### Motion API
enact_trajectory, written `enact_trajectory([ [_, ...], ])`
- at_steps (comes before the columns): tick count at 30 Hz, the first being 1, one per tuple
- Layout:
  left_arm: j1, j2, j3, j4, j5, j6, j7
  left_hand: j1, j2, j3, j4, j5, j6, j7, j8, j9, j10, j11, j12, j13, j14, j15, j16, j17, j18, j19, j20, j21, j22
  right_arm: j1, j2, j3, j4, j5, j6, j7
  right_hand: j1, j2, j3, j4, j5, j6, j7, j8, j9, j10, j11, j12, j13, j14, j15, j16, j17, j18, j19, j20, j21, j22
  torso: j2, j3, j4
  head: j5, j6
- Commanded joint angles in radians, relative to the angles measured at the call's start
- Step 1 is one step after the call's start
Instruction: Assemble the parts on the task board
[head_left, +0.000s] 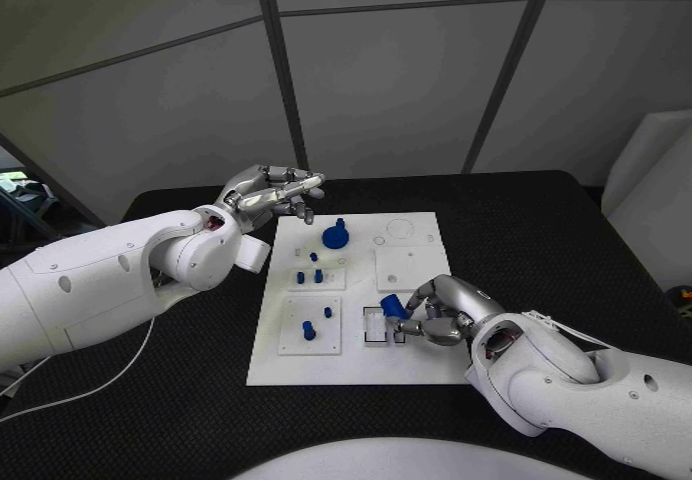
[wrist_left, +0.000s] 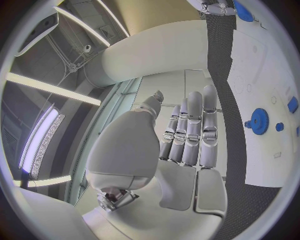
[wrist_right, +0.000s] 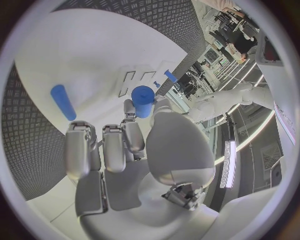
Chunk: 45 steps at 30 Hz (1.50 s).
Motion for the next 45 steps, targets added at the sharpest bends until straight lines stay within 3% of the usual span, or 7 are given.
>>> enact_trajectory([
  [1,0.001,0.001,0.0,0.001,0.002,0.013,0.002,0.006,0.007,-0.005,0.001,0.0,-0.007,0.003,0.005,0.001,-0.005,-0.001,0.004,0.001,-0.008,-0.001,0.003,-0.001,-0.013,0.005,0.0,-0.004,-0.001,0.002,0.015,0.001,-0.009,0.033,0.083,-0.006,-0.017,0.0,-0.01,-0.001,-0.006,0.01,-0.001,0.0,0.003,-0.001,-0.003,-0.005,-0.003,0.064,-0.01,-0.004,0.045,-0.007,0.004,-0.002,-0.003,0.141,0.0,0.0,0.0015,0.002,-0.001],
  [8,0.001,0.001,0.0,0.001,0.002,0.014,0.002,0.006,0.007,-0.005,0.001,0.0,-0.007,0.003,0.005,0.001,-0.005,-0.001,0.004,0.001,-0.008,-0.001,0.003,-0.001,-0.013,0.005,0.0,-0.004,-0.001,0.002,0.041,0.001,-0.025,0.04,0.094,-0.013,-0.034,0.007,-0.017,0.0,-0.011,0.016,-0.004,0.002,0.007,-0.002,-0.006,-0.012,-0.007,0.064,-0.012,-0.003,0.048,-0.007,0.004,-0.003,-0.002,0.143,0.0,0.0011,-0.0021,0.007,-0.003],
  [20,0.001,0.0,0.0,0.003,0.002,0.014,-0.001,0.006,0.007,-0.005,0.001,0.0,-0.007,0.003,0.005,0.001,-0.005,-0.001,0.004,0.001,-0.008,-0.001,0.003,-0.001,-0.013,0.005,0.0,-0.004,-0.001,0.003,0.068,0.002,-0.051,0.038,0.099,-0.024,-0.069,0.015,-0.033,-0.001,-0.029,0.024,-0.008,0.007,0.018,0.001,-0.009,-0.016,-0.005,0.064,-0.015,-0.004,0.047,-0.007,0.005,-0.006,-0.001,0.144,0.0,0.0004,-0.0008,0.009,-0.003],
  [25,0.001,0.0,0.0,0.003,0.002,0.014,-0.001,0.006,0.007,-0.005,0.001,0.0,-0.007,0.003,0.005,0.001,-0.005,-0.001,0.004,0.001,-0.008,-0.001,0.003,-0.001,-0.013,0.005,0.0,-0.004,-0.001,0.003,0.079,0.002,-0.061,0.038,0.092,-0.024,-0.134,0.0,-0.058,0.001,-0.137,0.013,-0.005,0.002,0.028,-0.017,-0.006,-0.054,-0.032,0.061,-0.013,-0.014,0.034,-0.004,-0.006,-0.006,-0.013,0.133,-0.001,0.0006,-0.002,0.01,0.0],
  [31,0.001,0.0,0.0,0.002,0.002,0.014,-0.002,0.01,0.009,-0.008,0.001,0.0,-0.008,0.004,0.006,0.001,-0.007,0.0,0.007,0.002,-0.009,-0.001,0.003,-0.002,-0.013,0.006,0.0,-0.006,-0.003,0.004,0.085,0.002,-0.069,0.036,0.071,-0.023,-0.226,-0.067,-0.031,0.004,-0.278,-0.005,0.003,-0.004,0.042,-0.042,0.001,-0.109,-0.07,0.058,-0.007,-0.026,0.022,0.001,-0.019,-0.001,-0.029,0.119,0.0,0.0007,-0.0021,0.013,-0.001],
  [38,0.001,-0.001,0.0,0.001,0.002,0.013,-0.003,0.012,0.012,-0.01,0.001,0.001,-0.009,0.004,0.007,0.001,-0.009,0.0,0.008,0.002,-0.009,0.0,0.004,-0.002,-0.013,0.006,0.0,-0.006,-0.003,0.004,0.081,0.002,-0.066,0.027,0.057,-0.007,-0.241,-0.077,-0.017,0.003,-0.286,-0.011,0.005,-0.007,0.045,-0.047,0.003,-0.119,-0.076,0.057,-0.006,-0.03,0.017,0.002,-0.023,0.001,-0.034,0.114,0.001,0.0013,-0.0041,0.013,-0.005],
  [45,0.001,-0.002,0.0,0.001,0.002,0.014,-0.004,0.012,0.012,-0.01,0.001,0.001,-0.009,0.004,0.007,0.001,-0.009,0.0,0.008,0.002,-0.009,0.0,0.004,-0.002,-0.013,0.006,0.0,-0.006,-0.003,0.004,0.067,0.001,-0.042,0.009,0.048,0.022,-0.207,-0.055,0.012,0.0,-0.245,-0.005,0.002,-0.003,0.055,-0.04,0.001,-0.111,-0.066,0.059,-0.006,-0.028,0.023,0.001,-0.02,0.001,-0.031,0.118,0.0,0.0023,-0.0027,0.013,-0.008],
])
